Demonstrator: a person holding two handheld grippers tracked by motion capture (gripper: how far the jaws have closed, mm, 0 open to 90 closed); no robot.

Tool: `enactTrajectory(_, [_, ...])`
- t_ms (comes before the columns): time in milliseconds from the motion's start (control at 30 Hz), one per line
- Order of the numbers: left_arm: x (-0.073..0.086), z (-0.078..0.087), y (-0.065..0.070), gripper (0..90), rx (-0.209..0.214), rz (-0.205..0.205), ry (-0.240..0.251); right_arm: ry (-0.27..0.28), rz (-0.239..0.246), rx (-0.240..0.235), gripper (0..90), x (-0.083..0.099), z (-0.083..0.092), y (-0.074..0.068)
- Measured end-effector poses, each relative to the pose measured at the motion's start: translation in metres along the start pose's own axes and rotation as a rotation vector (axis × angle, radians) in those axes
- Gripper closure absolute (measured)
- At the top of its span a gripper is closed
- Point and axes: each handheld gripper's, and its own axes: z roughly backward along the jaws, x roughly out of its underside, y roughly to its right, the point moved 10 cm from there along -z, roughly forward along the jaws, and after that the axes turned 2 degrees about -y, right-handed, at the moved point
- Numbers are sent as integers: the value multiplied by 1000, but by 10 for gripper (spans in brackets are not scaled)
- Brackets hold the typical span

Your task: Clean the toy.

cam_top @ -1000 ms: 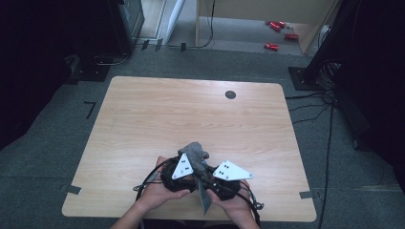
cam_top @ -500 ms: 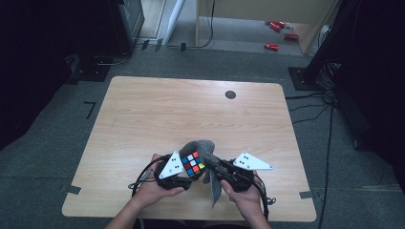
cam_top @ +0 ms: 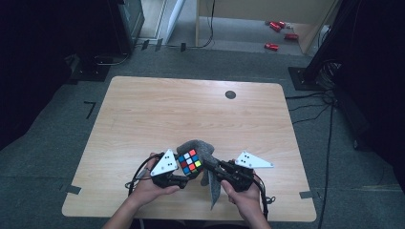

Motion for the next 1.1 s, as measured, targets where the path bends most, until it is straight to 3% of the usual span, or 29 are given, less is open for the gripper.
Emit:
enactTrajectory(167, [-1, 1, -1, 348, -14, -9, 7, -11, -30, 11, 760, 6, -2, 7])
enactTrajectory(267, [-1, 2, -5, 348, -28, -4, 4, -56, -8, 42, 758, 13, -5, 12])
enactTrajectory(333, [1, 3, -13, 348, -65, 7, -8, -102, 71, 133, 754, 18, -5, 21])
enactTrajectory(367, [3, 4, -17, 348, -80, 10, -17, -127, 86, 175, 752, 21, -5, 27])
enactTrajectory(433, [6, 7, -23, 348, -101, 17, -29, -186, 75, 221, 745, 30, -5, 41])
enactTrajectory(533, [8, 9, -27, 348, -115, 32, -30, -301, 134, 345, 695, 48, -1, 68])
enactTrajectory(600, [8, 10, -29, 348, -119, 33, -30, -323, 128, 382, 630, 53, 5, 81])
enactTrajectory(667, [8, 10, -29, 348, -124, 33, -31, -307, 102, 400, 548, 49, 11, 90])
enactTrajectory(767, [9, 9, -30, 348, -129, 34, -37, -269, 88, 465, 513, 38, 25, 101])
enactTrajectory(833, [11, 9, -31, 348, -134, 34, -44, -249, 96, 513, 547, 32, 34, 107])
enactTrajectory(867, [11, 9, -31, 348, -134, 34, -44, -249, 96, 513, 547, 32, 34, 107])
enactTrajectory(900, [11, 8, -31, 348, -140, 38, -49, -241, 109, 569, 598, 28, 42, 113])
enactTrajectory(967, [12, 8, -32, 348, -143, 39, -51, -223, 104, 612, 633, 25, 48, 118])
enactTrajectory(1100, [12, 8, -33, 348, -146, 40, -53, -175, 104, 639, 663, 17, 55, 118])
